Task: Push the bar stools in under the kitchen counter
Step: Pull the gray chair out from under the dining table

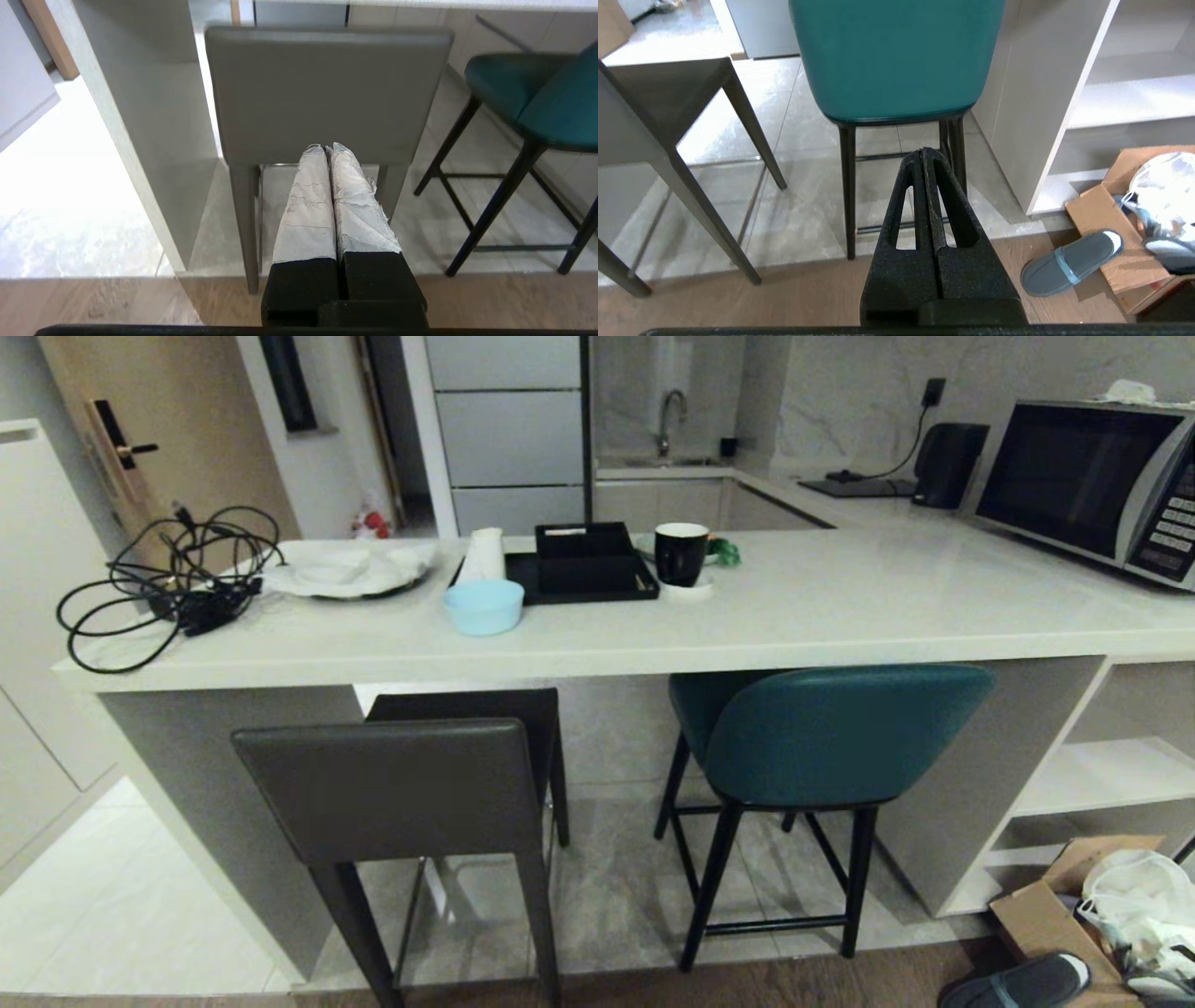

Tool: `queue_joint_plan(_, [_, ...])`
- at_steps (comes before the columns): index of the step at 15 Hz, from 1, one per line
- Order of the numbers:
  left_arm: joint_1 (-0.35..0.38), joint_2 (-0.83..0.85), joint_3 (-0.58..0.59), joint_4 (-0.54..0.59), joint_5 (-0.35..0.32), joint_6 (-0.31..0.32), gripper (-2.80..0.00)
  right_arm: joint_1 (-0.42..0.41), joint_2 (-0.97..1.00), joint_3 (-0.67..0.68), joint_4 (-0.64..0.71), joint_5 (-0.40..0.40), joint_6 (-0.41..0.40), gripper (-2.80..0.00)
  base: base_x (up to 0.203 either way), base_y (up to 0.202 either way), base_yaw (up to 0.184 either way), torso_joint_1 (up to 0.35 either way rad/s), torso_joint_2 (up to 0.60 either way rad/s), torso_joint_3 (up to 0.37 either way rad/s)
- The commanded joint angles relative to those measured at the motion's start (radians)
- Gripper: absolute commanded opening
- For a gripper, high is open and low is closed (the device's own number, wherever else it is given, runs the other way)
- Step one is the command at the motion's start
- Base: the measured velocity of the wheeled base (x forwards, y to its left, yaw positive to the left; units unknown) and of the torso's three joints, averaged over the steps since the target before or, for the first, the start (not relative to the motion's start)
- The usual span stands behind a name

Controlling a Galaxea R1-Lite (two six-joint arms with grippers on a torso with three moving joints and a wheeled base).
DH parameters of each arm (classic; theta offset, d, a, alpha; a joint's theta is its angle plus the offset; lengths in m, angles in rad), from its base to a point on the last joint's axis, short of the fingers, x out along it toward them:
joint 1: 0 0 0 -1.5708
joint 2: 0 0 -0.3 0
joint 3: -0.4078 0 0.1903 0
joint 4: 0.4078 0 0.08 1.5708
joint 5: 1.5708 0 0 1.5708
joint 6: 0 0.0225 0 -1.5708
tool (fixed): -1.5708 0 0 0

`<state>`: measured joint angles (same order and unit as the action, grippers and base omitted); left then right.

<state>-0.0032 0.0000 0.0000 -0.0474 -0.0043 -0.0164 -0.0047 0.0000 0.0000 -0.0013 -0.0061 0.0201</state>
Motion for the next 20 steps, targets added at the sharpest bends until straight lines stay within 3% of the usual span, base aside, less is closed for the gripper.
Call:
queue_joint_plan(1, [0.000,-0.002,0.018,0.000,0.000,0.000,-2.80,0.000,0.000,0.000,0.000,0.000,0.000,-2.80,0.000,0.000,0.000,-0.203,0.48,0.279])
queue_joint_plan(8, [0.000,-0.002,0.018,0.000,0.000,0.000,-2.80,0.000,0.000,0.000,0.000,0.000,0.000,-2.80,0.000,0.000,0.000,-0.181,0.45,0.269])
queue_joint_plan(16, [0.000,-0.002,0.018,0.000,0.000,0.000,-2.80,0.000,0.000,0.000,0.000,0.000,0.000,-2.80,0.001,0.007,-0.002,-0.016,0.05,0.027])
queue_joint_plan(20, [0.000,-0.002,0.018,0.000,0.000,0.000,-2.80,0.000,0.000,0.000,0.000,0.000,0.000,-2.80,0.001,0.172,-0.003,-0.001,0.00,0.004])
